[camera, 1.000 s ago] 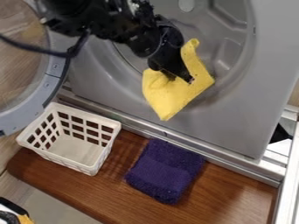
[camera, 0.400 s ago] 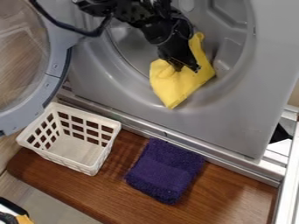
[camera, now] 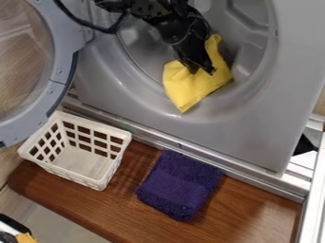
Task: Take the yellow cloth and put it in the washing machine
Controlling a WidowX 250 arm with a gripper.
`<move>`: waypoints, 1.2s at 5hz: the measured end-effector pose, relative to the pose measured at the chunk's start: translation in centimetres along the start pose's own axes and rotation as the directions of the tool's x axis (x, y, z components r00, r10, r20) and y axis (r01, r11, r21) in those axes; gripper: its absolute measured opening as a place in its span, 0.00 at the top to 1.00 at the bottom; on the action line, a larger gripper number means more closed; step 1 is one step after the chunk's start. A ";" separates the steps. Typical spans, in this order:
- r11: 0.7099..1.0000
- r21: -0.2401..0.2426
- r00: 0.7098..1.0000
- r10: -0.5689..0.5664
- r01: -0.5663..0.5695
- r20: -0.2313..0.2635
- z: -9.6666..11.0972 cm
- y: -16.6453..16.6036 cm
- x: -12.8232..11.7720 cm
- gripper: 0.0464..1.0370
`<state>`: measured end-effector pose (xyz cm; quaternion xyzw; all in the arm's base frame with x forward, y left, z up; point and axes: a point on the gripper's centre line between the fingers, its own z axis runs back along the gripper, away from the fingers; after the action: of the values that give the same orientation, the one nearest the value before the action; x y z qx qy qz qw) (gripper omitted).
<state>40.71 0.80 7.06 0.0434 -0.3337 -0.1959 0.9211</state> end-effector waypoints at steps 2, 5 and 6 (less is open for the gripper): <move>1.000 -0.015 0.999 0.019 -0.020 -0.049 0.1 -0.1 -0.3 0.43; 1.000 -0.019 0.998 0.013 -0.014 -0.057 0.9 -0.7 -0.7 0.03; 0.998 -0.062 0.995 -0.006 0.000 -0.096 2.6 -1.5 -0.6 0.04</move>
<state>38.20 -0.19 8.44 0.0247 -0.2825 -0.2051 0.9368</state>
